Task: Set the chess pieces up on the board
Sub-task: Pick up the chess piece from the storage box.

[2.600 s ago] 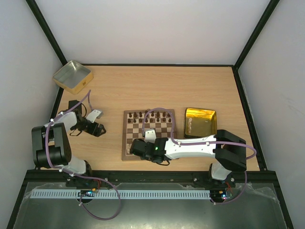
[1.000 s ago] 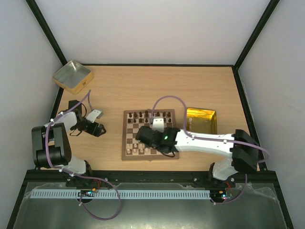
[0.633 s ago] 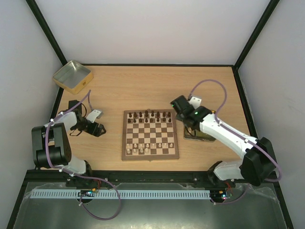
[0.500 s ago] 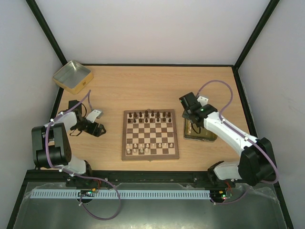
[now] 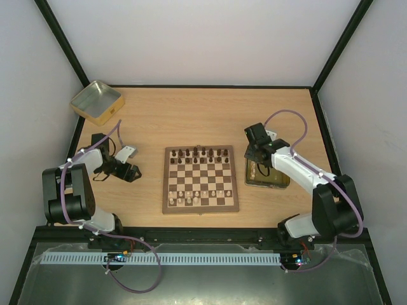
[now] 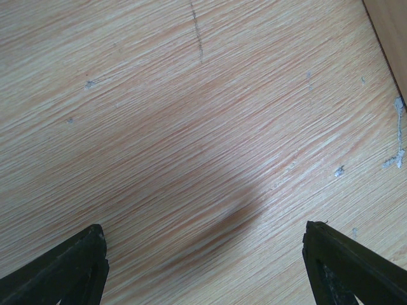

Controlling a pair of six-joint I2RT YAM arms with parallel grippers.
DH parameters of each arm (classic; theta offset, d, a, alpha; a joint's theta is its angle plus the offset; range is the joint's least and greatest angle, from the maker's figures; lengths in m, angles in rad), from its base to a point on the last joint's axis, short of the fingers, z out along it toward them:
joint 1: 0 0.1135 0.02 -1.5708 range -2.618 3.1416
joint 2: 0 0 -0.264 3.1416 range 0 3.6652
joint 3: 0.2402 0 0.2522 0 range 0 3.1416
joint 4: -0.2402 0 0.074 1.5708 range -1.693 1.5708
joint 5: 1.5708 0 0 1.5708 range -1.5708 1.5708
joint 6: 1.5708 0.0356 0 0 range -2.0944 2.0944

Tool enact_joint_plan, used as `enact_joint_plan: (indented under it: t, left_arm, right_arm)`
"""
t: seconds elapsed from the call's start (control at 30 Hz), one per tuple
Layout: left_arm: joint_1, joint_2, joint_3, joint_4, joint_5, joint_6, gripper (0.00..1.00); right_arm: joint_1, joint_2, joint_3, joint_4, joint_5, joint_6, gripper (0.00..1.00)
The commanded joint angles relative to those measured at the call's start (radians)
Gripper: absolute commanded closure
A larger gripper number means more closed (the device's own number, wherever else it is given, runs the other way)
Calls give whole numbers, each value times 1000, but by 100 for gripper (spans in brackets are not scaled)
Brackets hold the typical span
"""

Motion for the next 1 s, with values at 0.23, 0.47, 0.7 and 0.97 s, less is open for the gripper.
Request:
enact_joint_plan:
  t: [0.23, 0.47, 0.7, 0.97]
  left_arm:
    - [3, 24, -32, -73, -13, 7, 16]
    - [3, 21, -33, -72, -12, 6, 16]
    - [4, 21, -34, -72, -10, 7, 16]
    - [4, 25, -31, -74, -9, 10, 16]
  right_arm:
    - [-30, 41, -57, 78, -42, -38, 74]
    - [-31, 74, -58, 97, -49, -45, 74]
    - [-32, 91, -86, 124, -57, -45, 74]
    - [-33, 104, -101, 142, -55, -45, 76]
